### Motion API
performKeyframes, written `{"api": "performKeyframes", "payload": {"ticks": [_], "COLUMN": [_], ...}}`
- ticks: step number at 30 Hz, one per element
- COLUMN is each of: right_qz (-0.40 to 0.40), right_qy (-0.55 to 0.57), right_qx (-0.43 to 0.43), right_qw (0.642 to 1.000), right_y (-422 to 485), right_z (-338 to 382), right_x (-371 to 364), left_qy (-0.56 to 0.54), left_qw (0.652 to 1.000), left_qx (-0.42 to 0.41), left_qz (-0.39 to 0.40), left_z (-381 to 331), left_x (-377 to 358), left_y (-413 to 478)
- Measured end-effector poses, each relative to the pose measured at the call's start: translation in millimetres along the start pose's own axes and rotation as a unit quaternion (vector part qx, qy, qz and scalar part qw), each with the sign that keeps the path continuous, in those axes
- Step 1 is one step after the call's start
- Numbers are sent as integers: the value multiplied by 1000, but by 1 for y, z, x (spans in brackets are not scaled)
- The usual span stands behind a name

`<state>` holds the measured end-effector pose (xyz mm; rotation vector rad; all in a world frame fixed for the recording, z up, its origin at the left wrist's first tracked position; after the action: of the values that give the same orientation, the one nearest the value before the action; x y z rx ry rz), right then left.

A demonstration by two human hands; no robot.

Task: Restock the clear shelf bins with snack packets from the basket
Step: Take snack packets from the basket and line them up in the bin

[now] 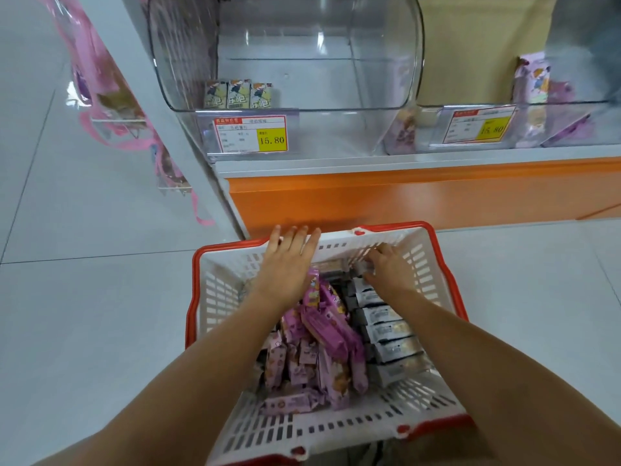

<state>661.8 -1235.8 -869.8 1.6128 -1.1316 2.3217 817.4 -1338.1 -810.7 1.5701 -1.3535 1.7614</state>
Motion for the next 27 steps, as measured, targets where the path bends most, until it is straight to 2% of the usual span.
{"api": "performKeyframes", "payload": {"ticks": [5,10,12,15,17,18,20,21,22,23,25,27], "right_qz": [-38,-31,-30,-51,-73,-79,-77,-71,-63,-53,-32,-13], "right_qy": [64,216,272,337,364,382,409,409,406,402,387,378], "right_qx": [62,116,125,152,172,184,210,224,238,251,276,291], "right_qw": [995,969,954,928,912,902,885,882,880,879,879,879], "right_y": [-16,-39,-49,-66,-80,-87,-101,-107,-113,-118,-128,-136], "right_z": [9,27,35,51,64,71,87,96,105,114,128,140], "right_x": [27,68,84,109,128,136,151,157,161,165,171,175], "left_qy": [4,-21,-72,-241,-389,-483,-669,-727,-765,-791,-813,-807], "left_qw": [999,998,996,968,913,863,722,667,628,600,570,574], "left_qx": [-6,-25,-27,33,94,123,150,140,123,110,113,121], "left_qz": [33,54,54,57,75,83,94,87,72,46,-18,-63], "left_z": [0,-5,-5,12,24,26,21,16,14,15,27,39], "left_x": [5,22,28,39,38,36,34,40,48,58,74,90], "left_y": [-1,-11,-17,-30,-40,-47,-60,-65,-68,-70,-77,-85]}}
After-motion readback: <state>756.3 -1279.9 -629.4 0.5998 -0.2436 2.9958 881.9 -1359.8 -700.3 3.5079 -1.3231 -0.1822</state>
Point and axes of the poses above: each hand's wrist, its own y-axis towards the middle knuckle, its own x-axis out of the back of the hand, z = x × y, the point moved 10 cm from there along y, towards the middle knuckle, and after that the axes turned 12 degrees about z, right-handed, at the moved point
